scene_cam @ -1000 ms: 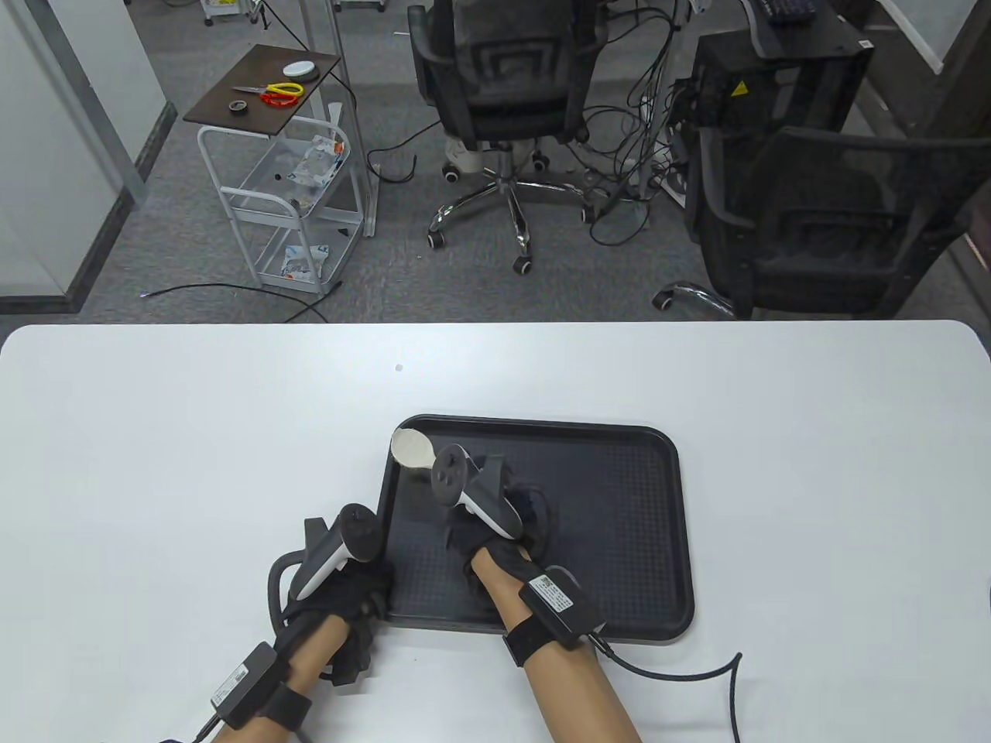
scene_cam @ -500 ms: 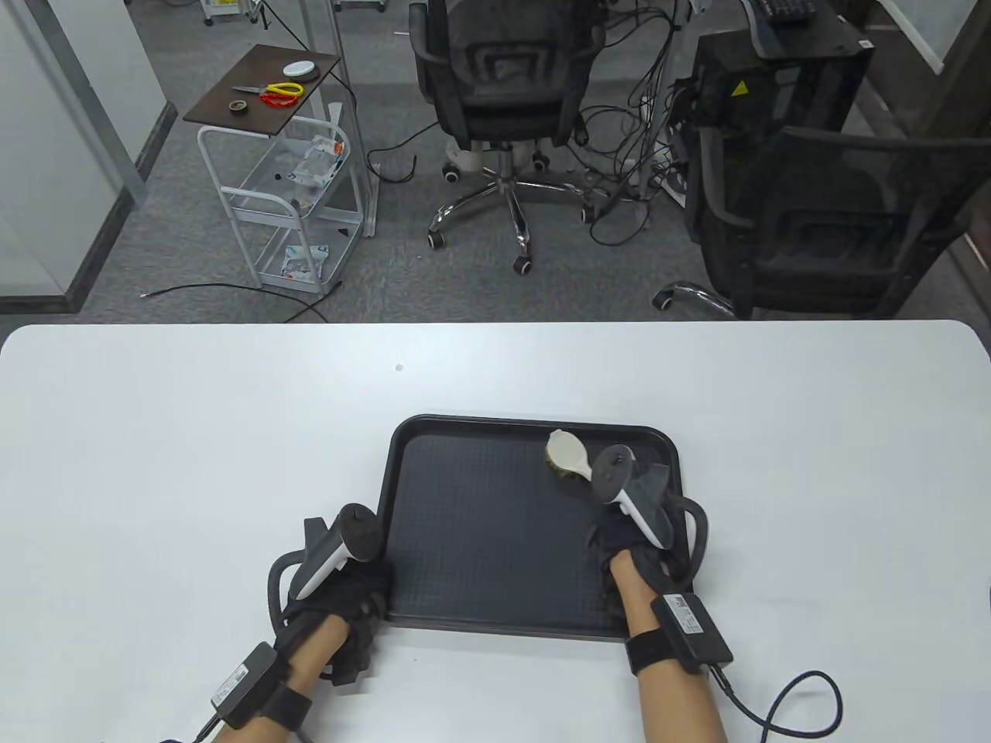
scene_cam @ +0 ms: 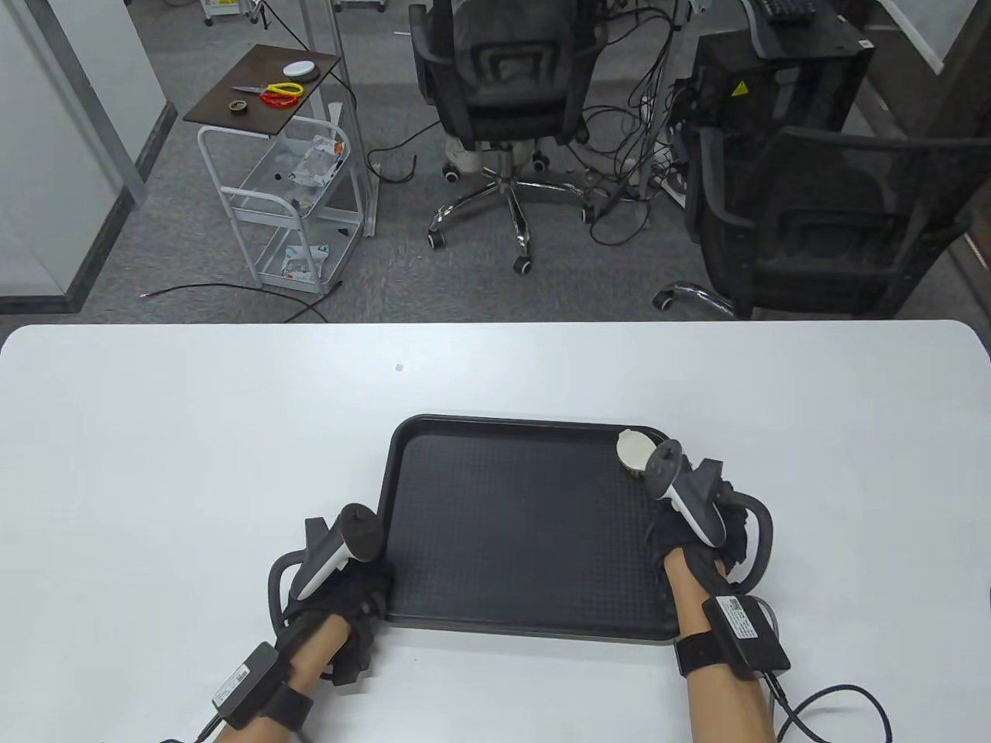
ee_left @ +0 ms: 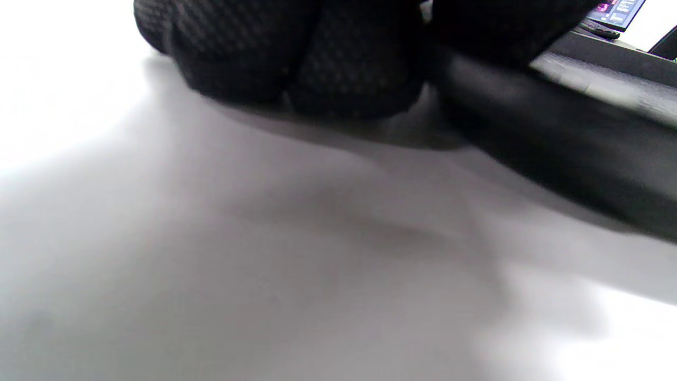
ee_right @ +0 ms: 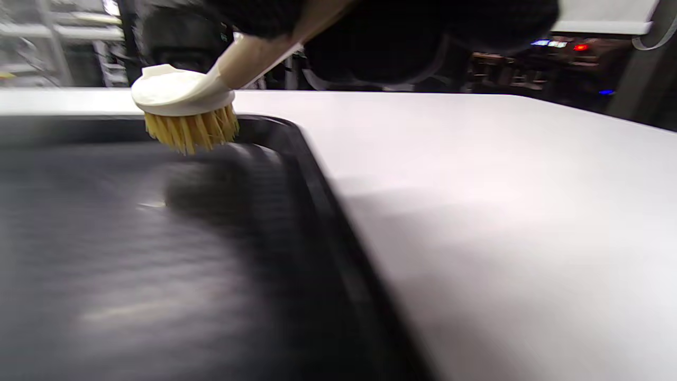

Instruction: Scrub the tray with pot brush

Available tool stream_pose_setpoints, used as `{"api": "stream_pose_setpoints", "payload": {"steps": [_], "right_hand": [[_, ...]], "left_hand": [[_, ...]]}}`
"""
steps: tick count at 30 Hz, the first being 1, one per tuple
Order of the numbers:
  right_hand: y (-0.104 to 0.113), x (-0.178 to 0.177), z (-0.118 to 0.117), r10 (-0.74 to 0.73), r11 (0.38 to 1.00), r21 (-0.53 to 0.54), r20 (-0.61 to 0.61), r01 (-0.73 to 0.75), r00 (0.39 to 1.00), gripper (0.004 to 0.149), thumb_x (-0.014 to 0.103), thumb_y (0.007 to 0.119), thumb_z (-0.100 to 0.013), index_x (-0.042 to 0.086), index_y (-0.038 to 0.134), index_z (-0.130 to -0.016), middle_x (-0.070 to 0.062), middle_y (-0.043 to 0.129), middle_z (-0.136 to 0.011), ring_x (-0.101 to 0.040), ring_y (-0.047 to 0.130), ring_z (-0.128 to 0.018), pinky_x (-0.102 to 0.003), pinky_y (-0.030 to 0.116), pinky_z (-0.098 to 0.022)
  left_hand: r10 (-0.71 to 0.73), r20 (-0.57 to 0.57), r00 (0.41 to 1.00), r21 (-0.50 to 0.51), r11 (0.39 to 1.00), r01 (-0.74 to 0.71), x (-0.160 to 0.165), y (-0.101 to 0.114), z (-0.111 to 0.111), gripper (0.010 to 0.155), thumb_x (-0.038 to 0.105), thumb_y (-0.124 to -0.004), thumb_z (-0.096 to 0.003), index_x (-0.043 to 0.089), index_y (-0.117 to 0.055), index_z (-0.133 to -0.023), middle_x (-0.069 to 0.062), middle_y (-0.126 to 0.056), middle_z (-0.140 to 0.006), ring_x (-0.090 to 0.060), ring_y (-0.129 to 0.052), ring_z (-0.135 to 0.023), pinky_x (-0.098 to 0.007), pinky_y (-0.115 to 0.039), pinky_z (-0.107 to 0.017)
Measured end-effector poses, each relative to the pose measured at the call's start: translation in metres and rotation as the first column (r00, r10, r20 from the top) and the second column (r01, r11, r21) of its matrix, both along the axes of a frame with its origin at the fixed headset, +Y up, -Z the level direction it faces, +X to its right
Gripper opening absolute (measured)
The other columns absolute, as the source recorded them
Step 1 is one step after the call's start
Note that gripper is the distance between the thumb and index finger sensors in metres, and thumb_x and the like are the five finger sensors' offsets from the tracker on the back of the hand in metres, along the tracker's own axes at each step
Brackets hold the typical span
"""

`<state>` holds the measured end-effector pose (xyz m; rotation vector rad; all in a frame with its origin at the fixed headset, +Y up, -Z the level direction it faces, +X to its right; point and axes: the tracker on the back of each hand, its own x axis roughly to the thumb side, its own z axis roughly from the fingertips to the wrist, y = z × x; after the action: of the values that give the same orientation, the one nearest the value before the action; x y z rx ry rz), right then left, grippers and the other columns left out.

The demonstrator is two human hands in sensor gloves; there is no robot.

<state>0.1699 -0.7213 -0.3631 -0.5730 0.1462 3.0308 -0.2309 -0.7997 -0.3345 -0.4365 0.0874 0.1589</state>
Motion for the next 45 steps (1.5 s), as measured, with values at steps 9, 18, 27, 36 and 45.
{"api": "stream_pose_setpoints", "payload": {"steps": [9,18,27,36,45], "right_hand": [[0.006,-0.119,0.003,-0.111,0.992,0.028,-0.272,0.123,0.956,0.053,0.028,0.074,-0.05,0.03,0.064,-0.102,-0.009,0.074,-0.096,-0.026,0.086,-0.069,-0.045,0.079,-0.047],[-0.018,-0.195,0.003,-0.172,0.985,-0.053,-0.375,0.164,0.911,0.053,0.029,0.074,-0.05,0.031,0.063,-0.102,-0.008,0.074,-0.096,-0.025,0.087,-0.069,-0.044,0.079,-0.048],[-0.034,-0.17,0.002,-0.181,0.983,-0.053,-0.323,0.174,0.929,0.052,0.029,0.076,-0.048,0.031,0.067,-0.1,-0.009,0.077,-0.094,-0.025,0.09,-0.067,-0.044,0.082,-0.046],[-0.034,-0.053,0.014,-0.156,0.988,-0.031,-0.123,0.153,0.98,0.052,0.028,0.077,-0.048,0.031,0.069,-0.098,-0.01,0.079,-0.093,-0.027,0.091,-0.065,-0.045,0.082,-0.044],[-0.024,0.044,0.034,-0.044,0.998,-0.03,0.057,0.046,0.997,0.051,0.027,0.078,-0.048,0.031,0.07,-0.098,-0.01,0.079,-0.092,-0.027,0.09,-0.065,-0.046,0.082,-0.044]], "left_hand": [[0.0,0.001,1.0,0.0,1.0,0.0,0.0,0.0,0.0,0.076,0.05,-0.074,-0.0447,0.014,-0.044,-0.104,0.002,-0.09,-0.043,-0.02,-0.091,-0.038,-0.048,-0.066,-0.062],[0.0,0.002,1.0,0.002,1.0,0.0,0.0,0.0,0.0,0.076,0.05,-0.074,-0.0447,0.014,-0.044,-0.104,0.002,-0.09,-0.043,-0.02,-0.09,-0.038,-0.048,-0.066,-0.062],[0.002,0.002,1.0,0.0,1.0,-0.002,0.0,-0.001,0.0,0.076,0.05,-0.074,-0.0448,0.014,-0.044,-0.104,0.002,-0.09,-0.043,-0.02,-0.09,-0.038,-0.048,-0.066,-0.062],[-0.001,0.002,1.0,0.001,1.0,0.001,0.0,-0.001,0.0,0.076,0.05,-0.074,-0.0449,0.014,-0.044,-0.104,0.002,-0.09,-0.043,-0.02,-0.09,-0.038,-0.048,-0.066,-0.062],[-0.003,0.0,1.0,0.004,1.0,0.003,0.0,0.0,0.0,0.076,0.051,-0.074,-0.0446,0.014,-0.045,-0.104,0.002,-0.09,-0.043,-0.02,-0.091,-0.038,-0.048,-0.066,-0.062]]}}
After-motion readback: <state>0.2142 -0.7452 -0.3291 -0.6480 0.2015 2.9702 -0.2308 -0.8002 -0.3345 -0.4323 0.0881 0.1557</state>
